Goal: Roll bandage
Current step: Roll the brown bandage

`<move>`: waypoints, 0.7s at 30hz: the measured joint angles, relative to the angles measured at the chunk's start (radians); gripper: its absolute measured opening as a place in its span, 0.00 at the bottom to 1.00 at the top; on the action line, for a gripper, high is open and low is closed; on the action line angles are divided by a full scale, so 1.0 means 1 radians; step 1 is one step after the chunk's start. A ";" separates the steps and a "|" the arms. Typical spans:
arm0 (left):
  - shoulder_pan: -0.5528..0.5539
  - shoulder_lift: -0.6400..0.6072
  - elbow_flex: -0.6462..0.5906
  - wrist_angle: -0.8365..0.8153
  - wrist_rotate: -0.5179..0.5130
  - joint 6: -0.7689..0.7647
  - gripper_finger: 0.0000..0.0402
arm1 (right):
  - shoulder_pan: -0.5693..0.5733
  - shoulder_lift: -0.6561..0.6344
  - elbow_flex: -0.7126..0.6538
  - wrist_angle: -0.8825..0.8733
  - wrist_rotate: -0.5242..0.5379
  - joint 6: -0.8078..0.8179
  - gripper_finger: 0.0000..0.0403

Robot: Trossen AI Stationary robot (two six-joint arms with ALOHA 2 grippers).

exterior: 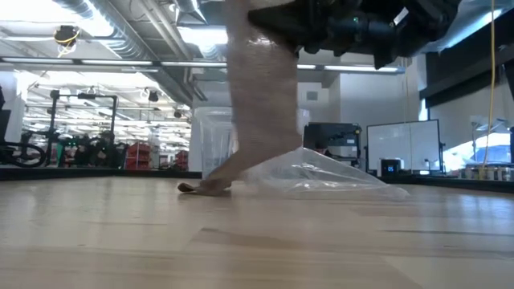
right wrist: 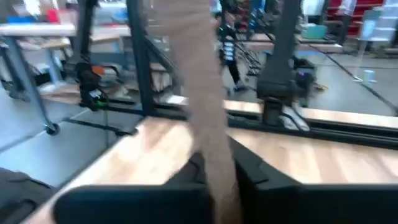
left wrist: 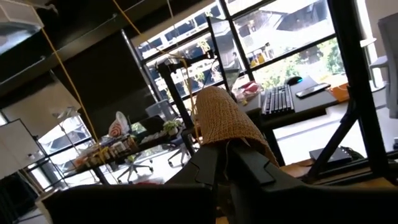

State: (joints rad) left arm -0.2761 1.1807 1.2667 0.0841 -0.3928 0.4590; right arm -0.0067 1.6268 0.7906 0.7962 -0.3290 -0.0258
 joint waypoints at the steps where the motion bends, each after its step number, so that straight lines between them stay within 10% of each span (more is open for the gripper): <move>1: -0.007 -0.002 0.000 -0.001 -0.007 -0.003 0.04 | 0.000 -0.021 0.000 -0.035 0.024 -0.013 0.03; 15: -0.044 -0.022 0.001 -0.039 -0.188 0.056 0.04 | 0.066 -0.146 0.001 -0.352 0.226 -0.009 0.03; 21: -0.019 -0.020 0.000 -0.055 -0.181 0.042 0.04 | 0.065 -0.211 0.001 -0.438 0.204 0.030 0.24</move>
State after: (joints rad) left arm -0.2946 1.1603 1.2667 0.0287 -0.5740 0.5011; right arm 0.0586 1.4156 0.7918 0.3586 -0.1248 0.0042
